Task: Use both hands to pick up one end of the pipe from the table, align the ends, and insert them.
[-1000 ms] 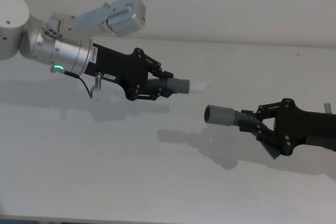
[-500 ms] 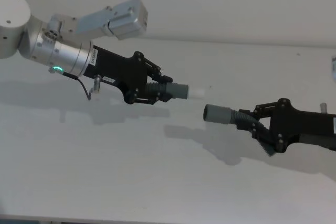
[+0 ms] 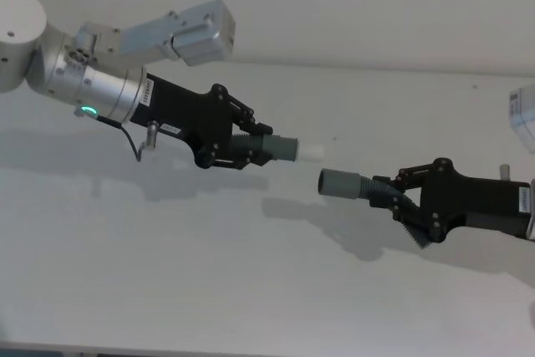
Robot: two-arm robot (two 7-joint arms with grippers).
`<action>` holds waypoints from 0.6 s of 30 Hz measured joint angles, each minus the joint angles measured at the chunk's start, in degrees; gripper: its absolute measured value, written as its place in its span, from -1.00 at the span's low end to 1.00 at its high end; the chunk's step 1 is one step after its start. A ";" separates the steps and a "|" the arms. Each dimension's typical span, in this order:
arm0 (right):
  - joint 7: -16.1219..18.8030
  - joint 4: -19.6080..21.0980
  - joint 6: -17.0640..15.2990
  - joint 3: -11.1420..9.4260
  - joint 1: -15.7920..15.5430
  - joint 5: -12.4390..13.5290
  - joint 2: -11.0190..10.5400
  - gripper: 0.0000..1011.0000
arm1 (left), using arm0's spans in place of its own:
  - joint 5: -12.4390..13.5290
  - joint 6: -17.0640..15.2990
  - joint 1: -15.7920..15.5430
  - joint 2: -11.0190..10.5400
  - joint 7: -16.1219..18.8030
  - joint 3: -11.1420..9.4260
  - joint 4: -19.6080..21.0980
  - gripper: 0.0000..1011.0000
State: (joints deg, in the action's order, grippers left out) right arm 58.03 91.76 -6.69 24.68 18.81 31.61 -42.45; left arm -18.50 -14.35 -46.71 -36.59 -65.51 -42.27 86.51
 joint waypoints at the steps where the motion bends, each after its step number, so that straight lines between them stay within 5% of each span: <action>1: -0.06 -0.08 0.01 0.09 0.11 -0.05 0.06 -0.65 | -0.01 -0.09 0.00 -0.07 0.02 -0.04 0.08 -0.32; 18: -0.84 -1.11 0.46 0.86 1.07 -0.13 -0.02 -0.65 | -0.04 -1.45 -0.13 -1.04 0.72 -1.29 1.10 -0.32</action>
State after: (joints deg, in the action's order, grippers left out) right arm 57.19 90.65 -6.23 25.54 19.87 31.48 -42.47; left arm -18.54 -15.79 -46.85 -37.63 -64.79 -43.56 87.61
